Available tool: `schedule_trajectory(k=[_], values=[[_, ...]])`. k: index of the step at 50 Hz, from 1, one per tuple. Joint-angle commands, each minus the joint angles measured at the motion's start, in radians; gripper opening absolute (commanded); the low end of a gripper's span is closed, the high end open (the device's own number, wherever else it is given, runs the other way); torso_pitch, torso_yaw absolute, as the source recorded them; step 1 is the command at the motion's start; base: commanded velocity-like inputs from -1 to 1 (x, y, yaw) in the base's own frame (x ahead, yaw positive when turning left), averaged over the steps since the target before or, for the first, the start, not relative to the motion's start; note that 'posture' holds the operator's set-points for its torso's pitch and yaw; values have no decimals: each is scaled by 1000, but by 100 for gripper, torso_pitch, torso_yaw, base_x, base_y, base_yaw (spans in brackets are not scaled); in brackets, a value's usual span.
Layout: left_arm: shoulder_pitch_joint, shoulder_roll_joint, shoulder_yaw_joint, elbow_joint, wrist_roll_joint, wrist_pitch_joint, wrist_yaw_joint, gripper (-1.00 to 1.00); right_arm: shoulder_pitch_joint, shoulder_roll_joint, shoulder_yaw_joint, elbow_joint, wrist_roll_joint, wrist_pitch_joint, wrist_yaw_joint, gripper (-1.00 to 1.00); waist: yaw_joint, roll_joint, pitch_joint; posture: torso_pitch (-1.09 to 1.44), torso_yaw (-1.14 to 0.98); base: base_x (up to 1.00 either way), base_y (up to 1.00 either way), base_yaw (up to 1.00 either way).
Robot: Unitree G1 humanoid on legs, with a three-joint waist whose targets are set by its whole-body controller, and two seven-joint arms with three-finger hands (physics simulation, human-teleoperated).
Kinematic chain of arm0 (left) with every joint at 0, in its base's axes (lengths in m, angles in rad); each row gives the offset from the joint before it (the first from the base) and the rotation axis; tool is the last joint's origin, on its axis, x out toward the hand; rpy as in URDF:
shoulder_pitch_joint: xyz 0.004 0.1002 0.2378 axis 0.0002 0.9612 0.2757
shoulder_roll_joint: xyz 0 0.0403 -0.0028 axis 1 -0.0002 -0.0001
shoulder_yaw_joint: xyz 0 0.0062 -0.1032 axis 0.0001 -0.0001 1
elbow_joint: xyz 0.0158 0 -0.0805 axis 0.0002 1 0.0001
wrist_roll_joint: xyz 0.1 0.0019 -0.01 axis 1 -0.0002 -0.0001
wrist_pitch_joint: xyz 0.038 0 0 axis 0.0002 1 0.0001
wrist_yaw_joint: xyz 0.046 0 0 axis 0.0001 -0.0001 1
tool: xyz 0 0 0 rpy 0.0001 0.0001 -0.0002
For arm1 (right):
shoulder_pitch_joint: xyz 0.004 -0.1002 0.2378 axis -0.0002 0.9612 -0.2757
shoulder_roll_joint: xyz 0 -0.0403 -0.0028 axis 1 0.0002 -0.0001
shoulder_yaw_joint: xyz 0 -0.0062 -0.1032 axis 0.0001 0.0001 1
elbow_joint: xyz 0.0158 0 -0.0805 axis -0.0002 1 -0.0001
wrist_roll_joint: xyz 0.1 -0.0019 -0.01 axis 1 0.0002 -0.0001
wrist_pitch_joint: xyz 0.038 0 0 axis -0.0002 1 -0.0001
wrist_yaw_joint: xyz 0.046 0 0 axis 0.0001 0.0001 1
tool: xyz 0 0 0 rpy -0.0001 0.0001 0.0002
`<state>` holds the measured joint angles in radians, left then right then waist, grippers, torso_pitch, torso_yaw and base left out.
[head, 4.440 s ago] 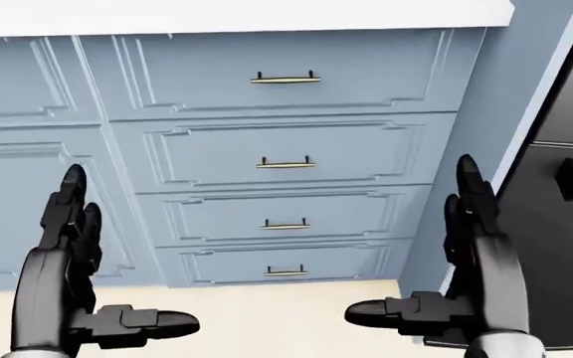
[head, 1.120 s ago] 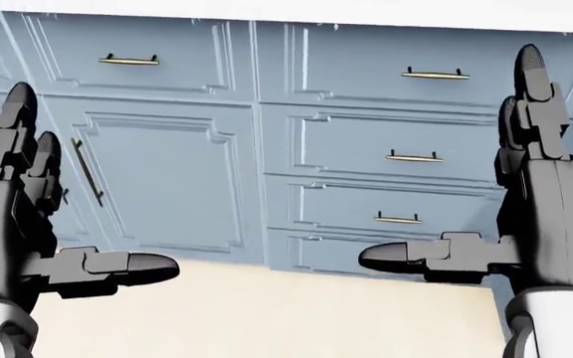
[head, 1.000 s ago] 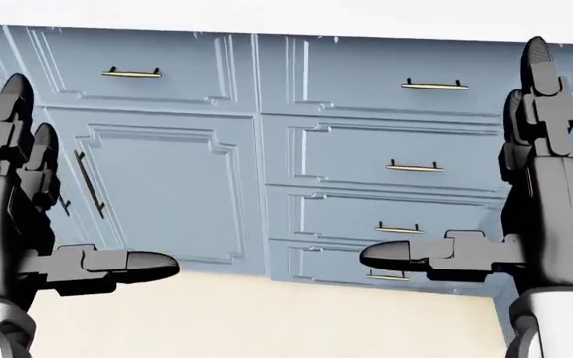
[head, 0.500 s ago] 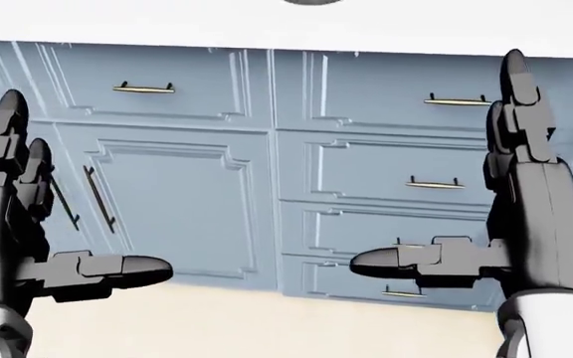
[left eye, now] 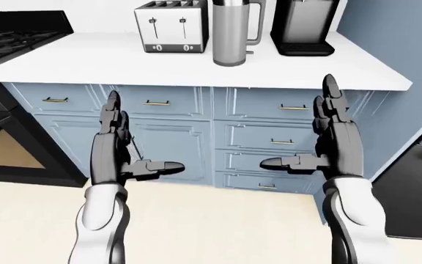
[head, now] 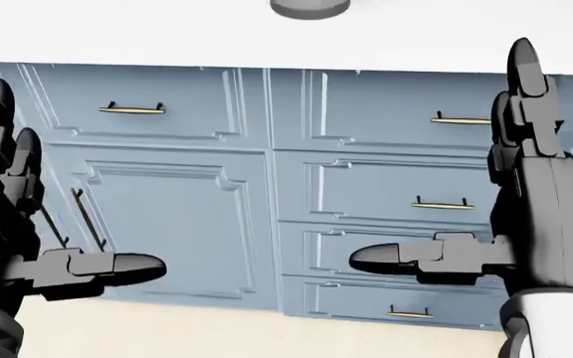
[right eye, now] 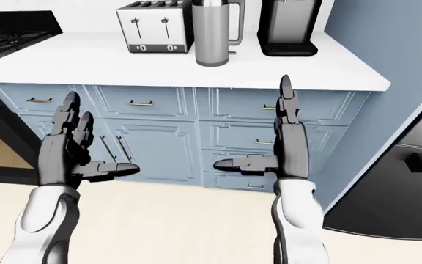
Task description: Press down the lever to turn on the electric kettle.
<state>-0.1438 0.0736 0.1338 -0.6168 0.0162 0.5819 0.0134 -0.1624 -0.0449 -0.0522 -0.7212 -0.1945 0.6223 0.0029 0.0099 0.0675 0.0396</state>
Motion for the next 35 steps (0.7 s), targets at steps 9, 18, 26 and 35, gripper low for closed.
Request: schedule_trajectory(k=[9,18,26,35], values=[[-32,3,-10,-43,-6,-17,2,100,-22,-10,-21,-42,1,-23,-7,100,8,-86,-15,0,0,19,0,0],[-48,8,-15,-44,-5,-6,2,100,-24,-12,-24,-42,8,-21,-10,100,-11,-87,-14,0,0,19,0,0],[-52,8,-13,-34,-4,-15,-1,100,-26,-15,-24,-46,9,-18,-10,100,-11,10,-17,0,0,19,0,0],[-44,7,-13,-33,-2,-21,-1,100,-24,-14,-14,-38,-3,-21,-7,100,7,-86,-16,0,0,18,0,0]])
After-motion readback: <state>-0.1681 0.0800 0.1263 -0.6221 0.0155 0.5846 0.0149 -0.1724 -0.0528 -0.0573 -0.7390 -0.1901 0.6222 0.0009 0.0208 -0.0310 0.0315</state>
